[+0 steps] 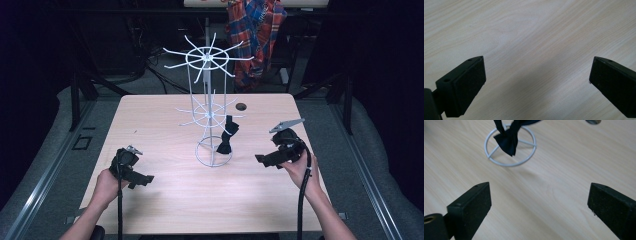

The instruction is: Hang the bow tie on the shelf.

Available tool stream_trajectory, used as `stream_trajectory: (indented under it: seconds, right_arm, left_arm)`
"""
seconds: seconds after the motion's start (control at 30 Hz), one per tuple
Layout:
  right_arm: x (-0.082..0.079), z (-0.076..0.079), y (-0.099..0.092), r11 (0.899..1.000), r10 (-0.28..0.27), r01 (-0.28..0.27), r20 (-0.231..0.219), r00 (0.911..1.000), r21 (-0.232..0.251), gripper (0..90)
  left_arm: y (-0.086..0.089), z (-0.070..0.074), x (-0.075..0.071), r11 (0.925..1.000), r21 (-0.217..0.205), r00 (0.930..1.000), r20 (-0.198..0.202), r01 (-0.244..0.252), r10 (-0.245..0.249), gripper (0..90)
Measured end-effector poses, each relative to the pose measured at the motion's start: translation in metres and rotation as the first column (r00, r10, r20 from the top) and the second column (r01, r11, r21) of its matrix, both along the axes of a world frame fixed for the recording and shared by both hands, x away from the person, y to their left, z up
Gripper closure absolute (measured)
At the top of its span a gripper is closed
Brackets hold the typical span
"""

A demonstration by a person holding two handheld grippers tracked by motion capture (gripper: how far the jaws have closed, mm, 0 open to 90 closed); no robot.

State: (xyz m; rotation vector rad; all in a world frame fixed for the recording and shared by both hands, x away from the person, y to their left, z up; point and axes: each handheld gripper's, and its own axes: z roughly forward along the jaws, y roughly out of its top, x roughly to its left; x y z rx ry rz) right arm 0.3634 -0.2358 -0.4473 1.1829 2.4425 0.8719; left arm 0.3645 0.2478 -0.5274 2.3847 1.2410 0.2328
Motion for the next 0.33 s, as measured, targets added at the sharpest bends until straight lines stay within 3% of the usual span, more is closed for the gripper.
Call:
stream_trajectory:
  seconds: [0.23, 0.33]
  right_arm:
    - [-0.003, -0.030, -0.008, 0.999, 0.018, -0.022, -0.096, 0.9953, -0.042, 4.1]
    - [0.000, -0.035, -0.007, 0.998, 0.042, -0.046, -0.086, 0.9954, -0.047, 4.4]
  left_arm:
    - [0.000, 0.000, 0.000, 1.0000, 0.000, 1.0000, 0.000, 0.001, -0.001, 0.8]
    - [0.000, 0.001, 0.001, 1.0000, 0.001, 1.0000, 0.000, 0.004, -0.004, 0.8]
